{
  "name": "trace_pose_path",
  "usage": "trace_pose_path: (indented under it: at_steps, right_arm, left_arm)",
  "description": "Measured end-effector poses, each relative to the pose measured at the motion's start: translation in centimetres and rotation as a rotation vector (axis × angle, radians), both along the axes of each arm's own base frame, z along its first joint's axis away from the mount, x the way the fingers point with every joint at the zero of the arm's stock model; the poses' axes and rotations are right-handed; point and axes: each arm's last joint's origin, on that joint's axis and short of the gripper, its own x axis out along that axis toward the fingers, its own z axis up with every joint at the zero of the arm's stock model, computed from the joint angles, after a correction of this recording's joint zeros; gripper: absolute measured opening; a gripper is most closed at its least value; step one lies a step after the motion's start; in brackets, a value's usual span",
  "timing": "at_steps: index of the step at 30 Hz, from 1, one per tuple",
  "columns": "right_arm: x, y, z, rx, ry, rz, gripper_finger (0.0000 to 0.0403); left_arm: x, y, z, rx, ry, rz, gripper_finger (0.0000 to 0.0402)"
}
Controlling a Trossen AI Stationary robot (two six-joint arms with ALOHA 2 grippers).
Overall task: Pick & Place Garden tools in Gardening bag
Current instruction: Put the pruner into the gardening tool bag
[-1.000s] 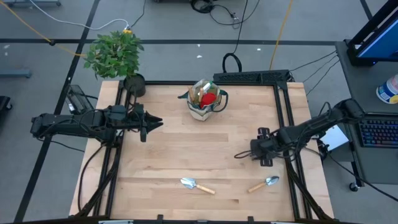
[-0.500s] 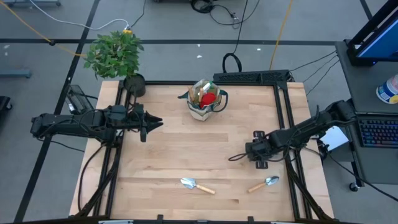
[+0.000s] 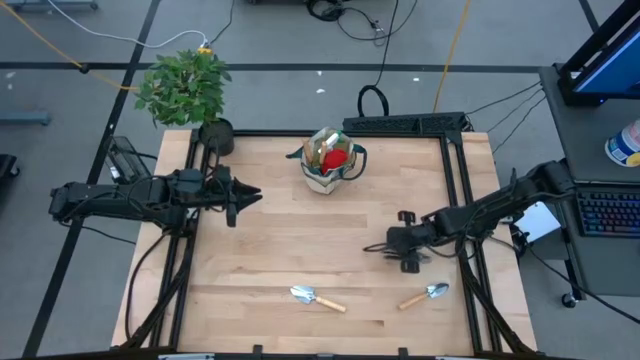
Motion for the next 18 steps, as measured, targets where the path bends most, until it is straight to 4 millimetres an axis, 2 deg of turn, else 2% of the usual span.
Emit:
trace_pose_path:
  at_steps: [3,8,18]
  right_arm:
    - [1.1,-0.3,1.2,0.055,-0.161,-0.038,0.0045]
    - [2.9,-1.3,4.3,0.135,-0.493,-0.096,0.0045]
    - [4.9,-5.4,10.6,0.171,-1.164,-0.171,0.0045]
  left_arm:
    - [0.0,0.0,0.0,0.003,0.001,0.009,0.0118]
    - [0.0,0.0,0.0,0.002,0.000,0.009,0.0118]
    - [0.0,0.0,0.0,0.002,0.000,0.009,0.0118]
